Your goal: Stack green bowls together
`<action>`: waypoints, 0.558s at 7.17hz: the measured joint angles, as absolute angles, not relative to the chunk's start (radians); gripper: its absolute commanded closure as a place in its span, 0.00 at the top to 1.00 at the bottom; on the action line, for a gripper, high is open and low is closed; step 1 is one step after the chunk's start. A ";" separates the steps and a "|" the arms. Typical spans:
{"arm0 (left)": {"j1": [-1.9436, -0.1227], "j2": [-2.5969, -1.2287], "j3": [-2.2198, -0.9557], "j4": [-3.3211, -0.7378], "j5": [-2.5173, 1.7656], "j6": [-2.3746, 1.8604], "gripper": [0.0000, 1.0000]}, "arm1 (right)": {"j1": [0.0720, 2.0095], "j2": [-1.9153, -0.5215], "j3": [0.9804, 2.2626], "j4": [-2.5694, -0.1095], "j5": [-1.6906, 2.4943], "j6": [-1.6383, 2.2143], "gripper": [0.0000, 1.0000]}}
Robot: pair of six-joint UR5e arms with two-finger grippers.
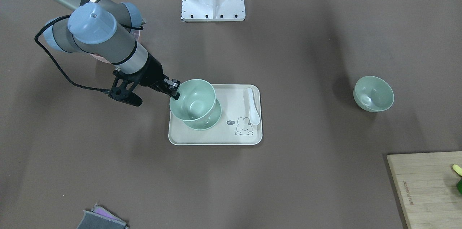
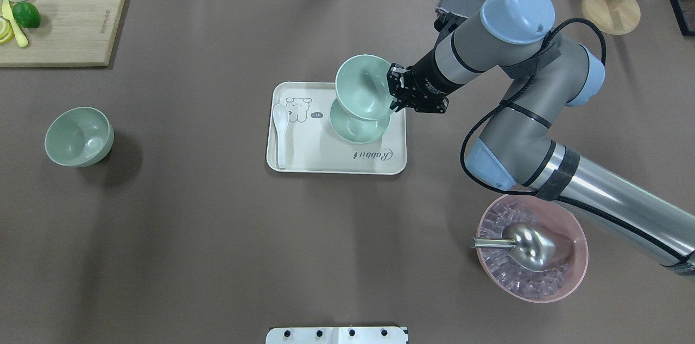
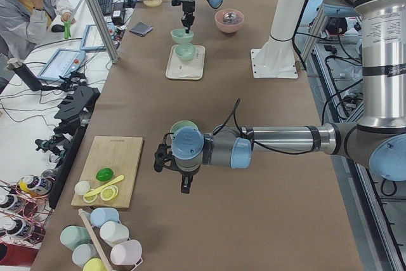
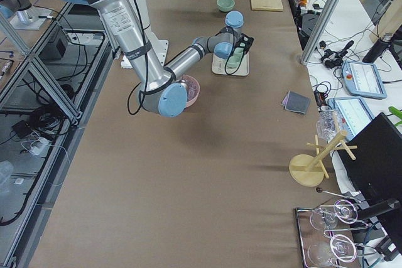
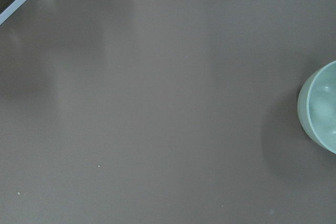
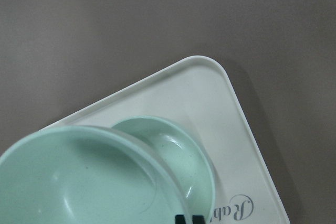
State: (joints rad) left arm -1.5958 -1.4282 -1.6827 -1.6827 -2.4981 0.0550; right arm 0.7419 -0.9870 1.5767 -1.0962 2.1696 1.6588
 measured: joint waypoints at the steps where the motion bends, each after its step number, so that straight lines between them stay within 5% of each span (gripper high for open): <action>1: -1.595 -1.428 -1.683 -1.683 -2.499 0.055 0.98 | 0.732 -0.983 1.564 -1.095 2.165 1.662 0.00; 2: -1.593 -1.429 -1.682 -1.683 -2.499 0.055 0.98 | 0.728 -0.978 1.558 -1.094 2.161 1.663 0.15; 3: -1.591 -1.429 -1.682 -1.682 -2.500 0.054 0.98 | 0.726 -0.975 1.554 -1.094 2.159 1.663 0.87; 4: -1.581 -1.431 -1.683 -1.682 -2.500 0.054 0.98 | 0.726 -0.968 1.546 -1.095 2.159 1.668 1.00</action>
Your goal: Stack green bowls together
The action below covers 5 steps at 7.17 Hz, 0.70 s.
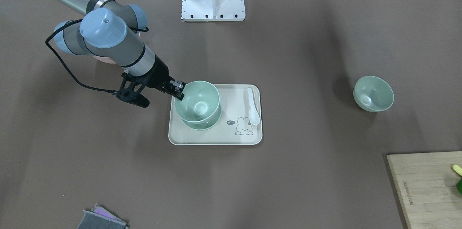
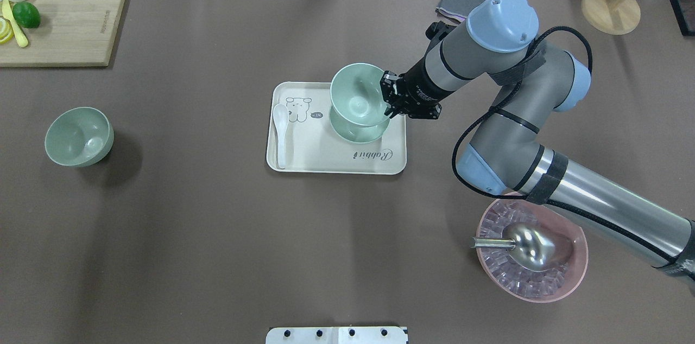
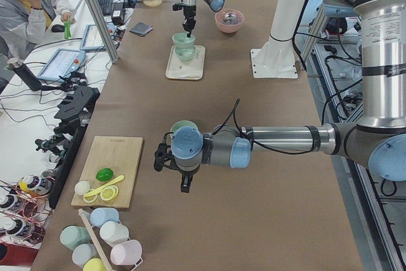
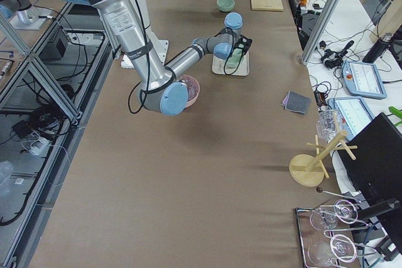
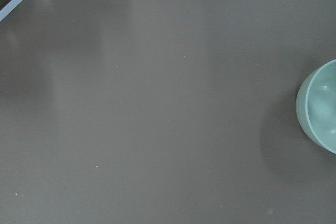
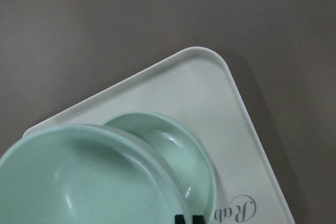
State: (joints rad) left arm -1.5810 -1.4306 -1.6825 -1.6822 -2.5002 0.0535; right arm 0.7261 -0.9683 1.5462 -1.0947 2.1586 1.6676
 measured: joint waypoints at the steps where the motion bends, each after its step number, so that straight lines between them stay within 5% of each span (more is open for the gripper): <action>1: -1.556 -1.435 -1.682 -1.689 -2.497 0.037 0.98 | 0.726 -0.956 1.537 -1.095 2.155 1.685 1.00; 5: -1.388 -1.473 -1.624 -1.889 -2.443 -0.285 0.97 | 0.802 -0.979 1.546 -1.094 2.201 1.714 1.00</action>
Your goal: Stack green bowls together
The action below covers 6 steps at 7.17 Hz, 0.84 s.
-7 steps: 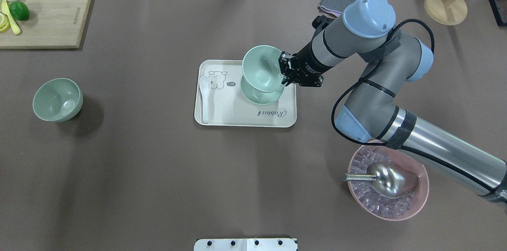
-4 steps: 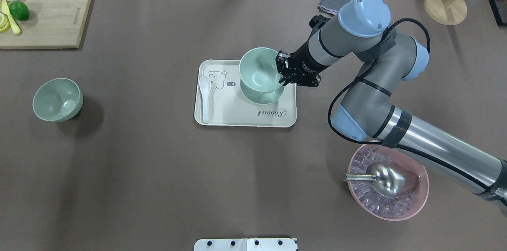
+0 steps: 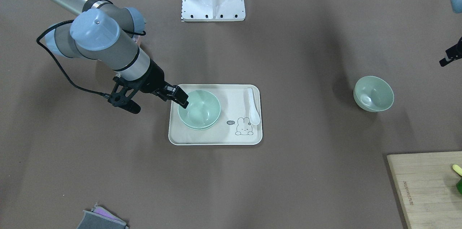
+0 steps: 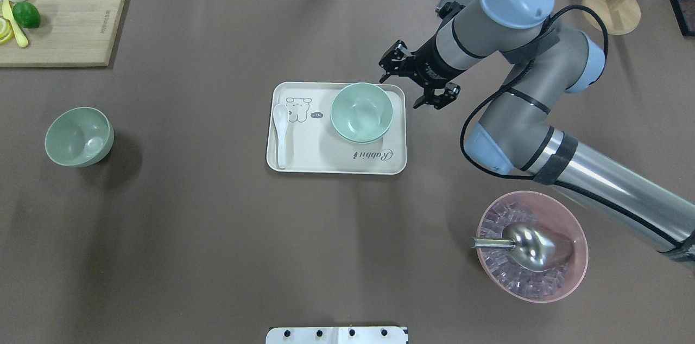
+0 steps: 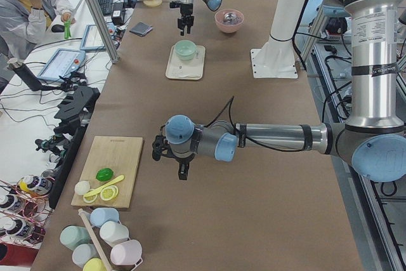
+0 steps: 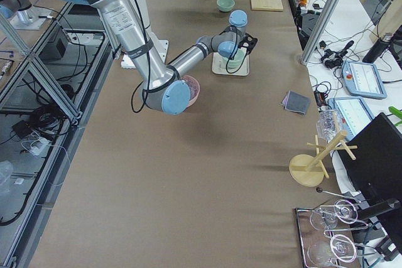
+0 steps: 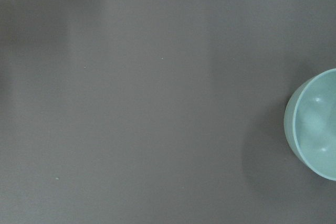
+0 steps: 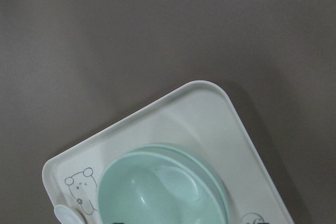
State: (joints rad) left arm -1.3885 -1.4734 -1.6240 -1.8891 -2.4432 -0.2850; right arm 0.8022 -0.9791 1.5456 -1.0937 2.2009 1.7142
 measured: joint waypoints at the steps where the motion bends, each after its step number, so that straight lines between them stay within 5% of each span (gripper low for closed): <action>1: -1.343 -1.501 -1.571 -1.970 -2.431 -0.362 0.97 | 0.849 -1.036 1.571 -1.094 2.245 1.684 1.00; 5: -1.137 -1.591 -1.496 -2.160 -2.395 -0.672 0.78 | 1.038 -1.301 1.648 -1.099 2.377 1.269 1.00; 6: -1.117 -1.606 -1.497 -2.166 -2.390 -0.704 0.55 | 1.073 -1.350 1.650 -1.101 2.389 1.153 1.00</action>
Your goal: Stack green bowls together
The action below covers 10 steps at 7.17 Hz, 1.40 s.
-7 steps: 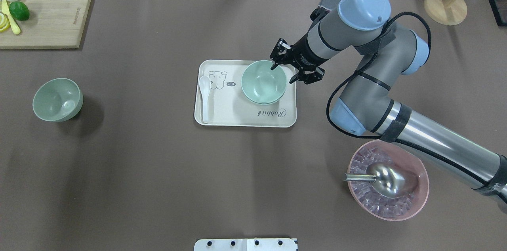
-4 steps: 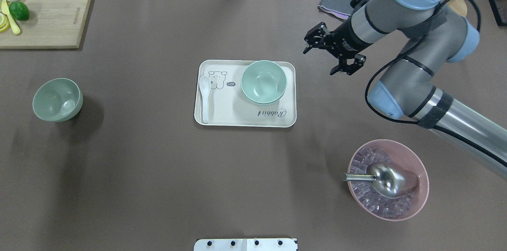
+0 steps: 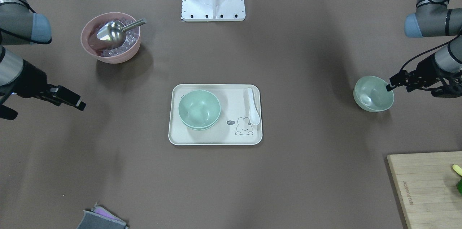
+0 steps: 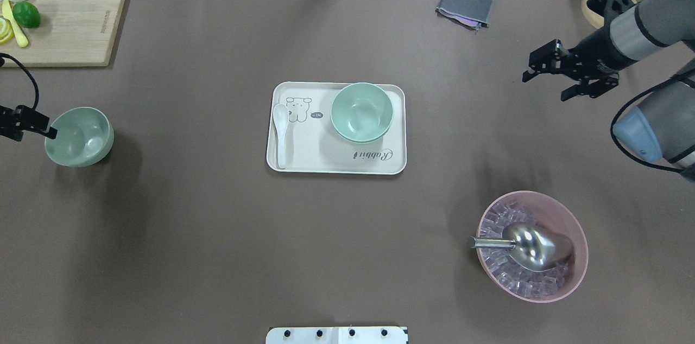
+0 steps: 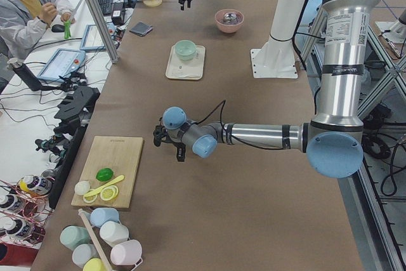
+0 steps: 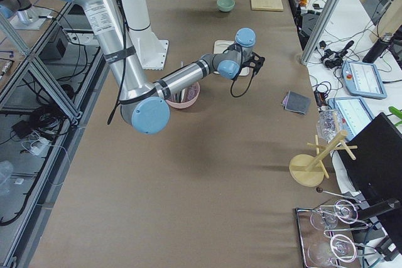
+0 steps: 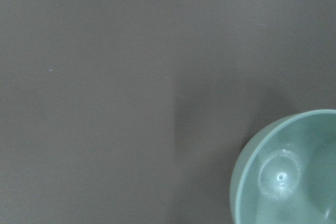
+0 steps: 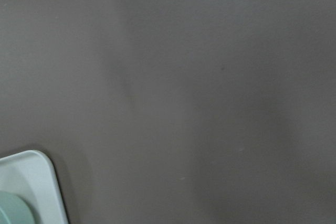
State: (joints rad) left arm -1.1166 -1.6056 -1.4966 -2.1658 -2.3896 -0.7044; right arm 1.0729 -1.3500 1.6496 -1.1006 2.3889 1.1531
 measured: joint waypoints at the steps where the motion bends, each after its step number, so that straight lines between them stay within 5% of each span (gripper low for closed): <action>1: -1.101 -1.615 -1.497 -2.168 -2.387 -0.730 0.34 | 1.100 -1.377 1.650 -1.103 2.394 1.088 1.00; 2: -1.092 -1.619 -1.496 -2.168 -2.385 -0.742 0.29 | 1.120 -1.392 1.649 -1.105 2.398 1.057 1.00; 4: -1.086 -1.620 -1.490 -2.168 -2.384 -0.748 0.00 | 1.137 -1.413 1.644 -1.106 2.400 1.015 1.00; 7: -1.084 -1.640 -1.511 -2.165 -2.414 -0.807 0.00 | 1.170 -1.442 1.648 -1.106 2.402 0.974 1.00; 10: -1.021 -1.853 -1.535 -2.156 -2.482 -1.156 0.00 | 1.226 -1.521 1.649 -1.106 2.402 0.824 1.00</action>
State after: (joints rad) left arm -1.0212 -1.8534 -1.5354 -2.1558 -2.4825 -1.1559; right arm 1.2262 -1.5213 1.6487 -1.1063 2.4018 0.8243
